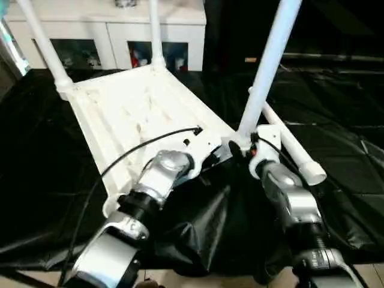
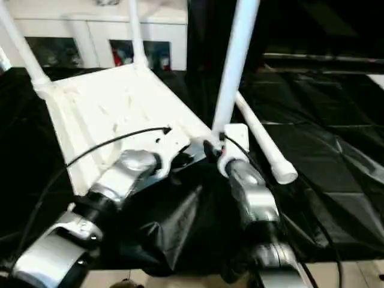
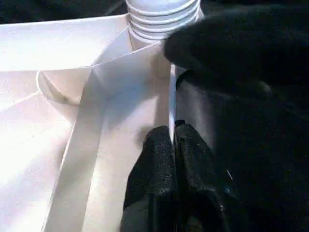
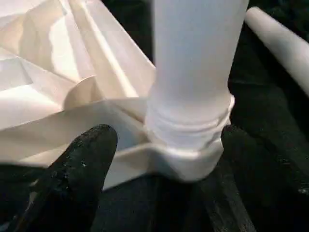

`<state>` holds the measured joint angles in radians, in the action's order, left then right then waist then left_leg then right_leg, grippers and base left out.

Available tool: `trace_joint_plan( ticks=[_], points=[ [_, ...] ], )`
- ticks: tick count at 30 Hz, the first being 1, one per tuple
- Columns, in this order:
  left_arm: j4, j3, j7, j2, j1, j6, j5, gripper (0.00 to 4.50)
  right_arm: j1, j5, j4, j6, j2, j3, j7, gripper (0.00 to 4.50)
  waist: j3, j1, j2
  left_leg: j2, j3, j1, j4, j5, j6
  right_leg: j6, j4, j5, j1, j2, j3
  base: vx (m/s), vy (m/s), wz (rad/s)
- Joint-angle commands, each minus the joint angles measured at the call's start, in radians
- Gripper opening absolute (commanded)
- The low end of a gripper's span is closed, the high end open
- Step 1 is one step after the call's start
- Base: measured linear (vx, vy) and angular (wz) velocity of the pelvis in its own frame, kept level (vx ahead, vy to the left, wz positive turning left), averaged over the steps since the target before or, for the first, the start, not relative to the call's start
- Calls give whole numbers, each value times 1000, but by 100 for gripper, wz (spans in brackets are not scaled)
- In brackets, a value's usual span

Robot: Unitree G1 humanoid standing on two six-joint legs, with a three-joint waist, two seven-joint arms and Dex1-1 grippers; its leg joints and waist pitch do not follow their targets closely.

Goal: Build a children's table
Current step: Rotate leg to tighten

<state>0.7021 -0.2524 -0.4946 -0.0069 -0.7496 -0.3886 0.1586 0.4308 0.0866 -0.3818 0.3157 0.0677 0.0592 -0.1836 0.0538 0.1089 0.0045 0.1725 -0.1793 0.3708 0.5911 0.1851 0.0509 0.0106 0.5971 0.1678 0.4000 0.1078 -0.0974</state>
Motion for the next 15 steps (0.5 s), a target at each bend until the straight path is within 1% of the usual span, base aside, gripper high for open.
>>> trace_joint_plan(
  ticks=[1,2,3,4,5,7,9,10,11,13,14,15],
  points=[
    [37,39,89,5,-5,-42,7,0,-18,1,39,22,17,8,-1,384,-72,4,5,51,23,-7,-76,193,-30,195,-67,140,-57,57,50,0,0,0],
    [53,59,135,-6,-10,-52,4,0,-33,2,56,30,21,15,0,384,-72,2,4,50,23,-5,-76,194,-32,198,-67,142,-58,56,50,0,0,0],
    [59,69,157,-11,-13,-55,3,0,-40,4,65,34,23,17,0,384,-71,-1,2,49,23,-5,-75,198,-35,198,-69,146,-59,57,50,0,0,0],
    [63,79,174,-15,-15,-53,0,0,-44,5,70,38,25,17,1,384,-70,-4,1,48,23,-3,-76,201,-41,193,-72,162,-60,56,49,0,0,0],
    [65,85,182,-17,-16,-51,-3,0,-46,6,72,39,25,16,2,384,-71,-5,-1,48,24,-3,-75,200,-42,194,-72,166,-61,57,48,0,0,0],
    [80,120,234,-19,-27,-34,-21,0,-49,6,76,46,24,12,5,384,-69,-12,-2,45,24,1,-75,206,-46,189,-77,199,-62,58,47,0,0,0],
    [93,129,249,-12,-35,-15,-25,0,-45,5,75,49,20,6,3,384,-69,-12,-4,44,26,3,-76,206,-48,168,-82,244,-62,58,46,0,0,0],
    [103,131,253,-9,-40,7,-27,0,-43,6,77,51,18,1,1,384,-68,-12,-2,44,27,1,-77,207,-48,161,-85,257,-58,56,46,0,0,0],
    [114,138,257,-6,-44,45,-35,0,-40,6,77,51,15,-3,-2,384,-69,-11,-3,44,27,0,-76,204,-49,161,-86,253,-58,57,46,0,0,0],
    [125,143,263,-2,-52,76,-40,0,-37,7,80,53,14,-8,-4,384,-73,-9,-1,46,28,0,-73,166,-55,180,-75,174,-57,54,49,0,0,0],
    [133,146,267,2,-57,96,-40,28,-37,7,83,54,13,-11,-5,391,-74,-8,-1,47,28,-1,-72,159,-57,187,-73,153,-58,54,49,0,0,0],
    [135,147,267,4,-60,108,-39,45,-38,7,86,57,13,-12,-6,391,-74,-7,2,48,28,-1,-72,153,-60,194,-70,135,-57,53,49,0,0,0]
  ],
)
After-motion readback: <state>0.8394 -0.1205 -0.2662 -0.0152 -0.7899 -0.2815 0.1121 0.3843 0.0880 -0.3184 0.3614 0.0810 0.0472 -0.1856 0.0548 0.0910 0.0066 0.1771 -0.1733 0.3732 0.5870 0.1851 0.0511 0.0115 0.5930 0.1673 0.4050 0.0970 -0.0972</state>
